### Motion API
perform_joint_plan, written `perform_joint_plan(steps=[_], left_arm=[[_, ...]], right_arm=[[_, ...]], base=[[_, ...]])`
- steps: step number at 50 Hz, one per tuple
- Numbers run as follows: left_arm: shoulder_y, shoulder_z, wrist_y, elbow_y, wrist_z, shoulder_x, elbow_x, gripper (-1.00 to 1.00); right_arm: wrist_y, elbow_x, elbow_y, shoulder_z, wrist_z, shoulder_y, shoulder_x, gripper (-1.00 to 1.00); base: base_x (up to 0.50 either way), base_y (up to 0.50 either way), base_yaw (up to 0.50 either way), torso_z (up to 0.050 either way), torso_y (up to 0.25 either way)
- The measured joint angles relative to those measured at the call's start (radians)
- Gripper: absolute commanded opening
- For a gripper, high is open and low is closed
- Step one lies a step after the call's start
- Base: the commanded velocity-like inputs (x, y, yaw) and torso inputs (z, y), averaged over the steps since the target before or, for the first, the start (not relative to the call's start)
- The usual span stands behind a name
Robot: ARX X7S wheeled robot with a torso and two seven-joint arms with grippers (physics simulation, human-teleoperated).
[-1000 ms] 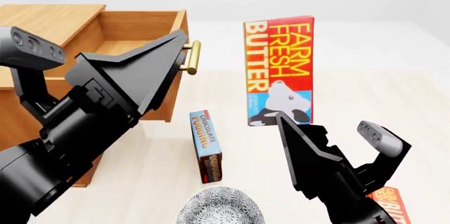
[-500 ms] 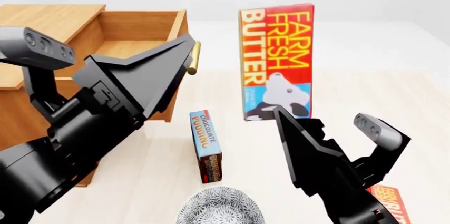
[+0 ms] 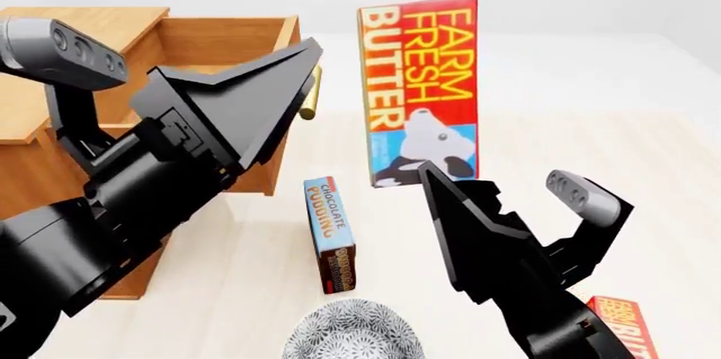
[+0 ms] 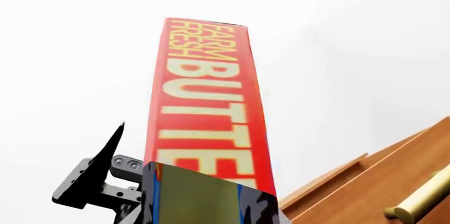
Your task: Put the butter at the front in the top drawer of the cabinet and close it.
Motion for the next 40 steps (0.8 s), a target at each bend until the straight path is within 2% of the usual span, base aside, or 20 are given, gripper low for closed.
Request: perform_joint_plan(steps=[40], left_arm=[[-0.102, 0.038, -0.058, -0.073, 0.012, 0.022, 0.019, 1.00]], right_arm=[[0.004, 0.009, -0.001, -0.024, -0.004, 0.009, 0.005, -1.00]], base=[[0.00, 0.00, 0.00, 0.000, 0.001]])
